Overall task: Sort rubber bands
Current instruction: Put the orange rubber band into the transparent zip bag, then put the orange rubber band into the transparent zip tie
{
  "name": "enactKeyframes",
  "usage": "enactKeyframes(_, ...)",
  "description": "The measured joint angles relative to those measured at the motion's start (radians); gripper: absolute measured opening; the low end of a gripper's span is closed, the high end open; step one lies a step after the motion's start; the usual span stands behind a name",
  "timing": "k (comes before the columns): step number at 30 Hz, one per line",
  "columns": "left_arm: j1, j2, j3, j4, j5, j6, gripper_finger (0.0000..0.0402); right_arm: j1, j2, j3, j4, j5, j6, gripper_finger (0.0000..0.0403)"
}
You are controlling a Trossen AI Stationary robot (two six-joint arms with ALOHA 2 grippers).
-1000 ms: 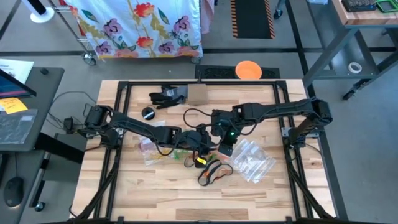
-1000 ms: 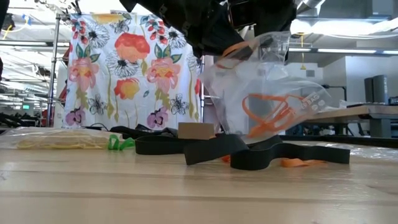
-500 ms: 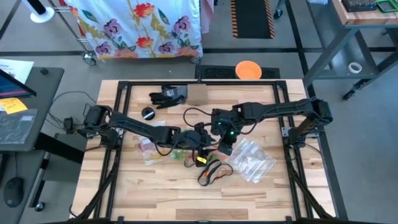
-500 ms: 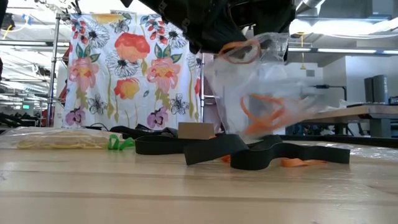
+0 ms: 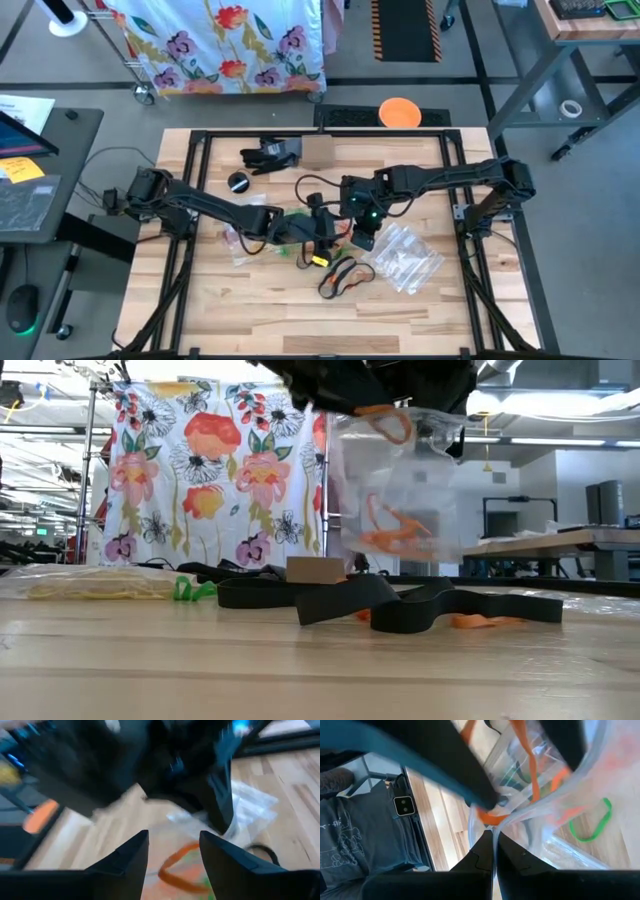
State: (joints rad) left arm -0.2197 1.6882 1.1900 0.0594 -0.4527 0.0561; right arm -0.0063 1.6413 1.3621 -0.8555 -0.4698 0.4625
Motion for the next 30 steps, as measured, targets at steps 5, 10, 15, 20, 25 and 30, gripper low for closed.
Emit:
enactKeyframes(5,-0.027,-0.011,0.0,0.01,-0.094,0.03,0.0171,0.0,0.0,0.0,0.002,0.0,0.0,0.0005)
enactKeyframes(10,-0.035,-0.012,0.0,0.014,-0.123,0.05,0.0171,0.0,0.0,0.0,0.001,0.0,0.0,0.0005)
enactKeyframes(15,-0.047,-0.012,0.0,0.038,-0.219,0.073,0.0171,0.011,0.0,0.0,-0.014,0.0,0.001,0.0005)
enactKeyframes(20,-0.081,-0.018,0.0,0.083,-0.283,0.119,0.0171,0.028,0.0,0.0,-0.027,-0.007,0.008,0.0005)
enactKeyframes(25,-0.131,-0.025,0.0,0.079,-0.585,0.192,0.0171,0.02,0.0,0.0,-0.056,-0.023,0.085,0.0005)
enactKeyframes(30,-0.218,-0.05,0.001,-0.171,-0.705,0.206,0.0171,-0.007,-0.006,0.0,-0.084,-0.005,0.085,0.0005)
